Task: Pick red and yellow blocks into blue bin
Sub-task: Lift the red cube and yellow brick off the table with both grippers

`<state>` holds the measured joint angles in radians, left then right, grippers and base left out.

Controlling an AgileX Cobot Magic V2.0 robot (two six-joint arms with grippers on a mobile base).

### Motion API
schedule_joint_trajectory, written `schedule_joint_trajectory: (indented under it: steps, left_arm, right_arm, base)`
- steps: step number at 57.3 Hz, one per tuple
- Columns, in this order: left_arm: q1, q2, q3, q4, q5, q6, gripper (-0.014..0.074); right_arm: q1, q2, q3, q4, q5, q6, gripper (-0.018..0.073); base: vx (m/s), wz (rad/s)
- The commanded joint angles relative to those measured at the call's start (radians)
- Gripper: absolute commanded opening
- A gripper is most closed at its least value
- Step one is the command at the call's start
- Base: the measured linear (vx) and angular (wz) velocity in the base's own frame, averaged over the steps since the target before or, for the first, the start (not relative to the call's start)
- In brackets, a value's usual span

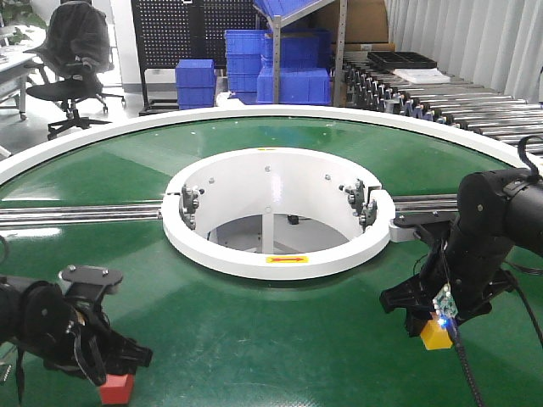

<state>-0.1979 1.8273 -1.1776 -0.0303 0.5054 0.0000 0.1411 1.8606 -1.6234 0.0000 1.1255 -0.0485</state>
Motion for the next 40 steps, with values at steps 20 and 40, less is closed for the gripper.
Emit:
schedule_joint_trajectory:
  steps: [20,40]
  left_arm:
    - [-0.01,0.019,-0.018,-0.009,-0.029,-0.008,0.0505]
    - [-0.01,0.02,-0.018,-0.009,-0.047,0.0,0.0016]
  right_arm:
    - [0.0,-0.057,-0.028,0.008,-0.032,-0.009,-0.0011]
    - [0.0,-0.057,-0.028,0.009,-0.031,-0.009,-0.0011]
  base:
    - [0.0,0.0]
    - [0.0,0.0]
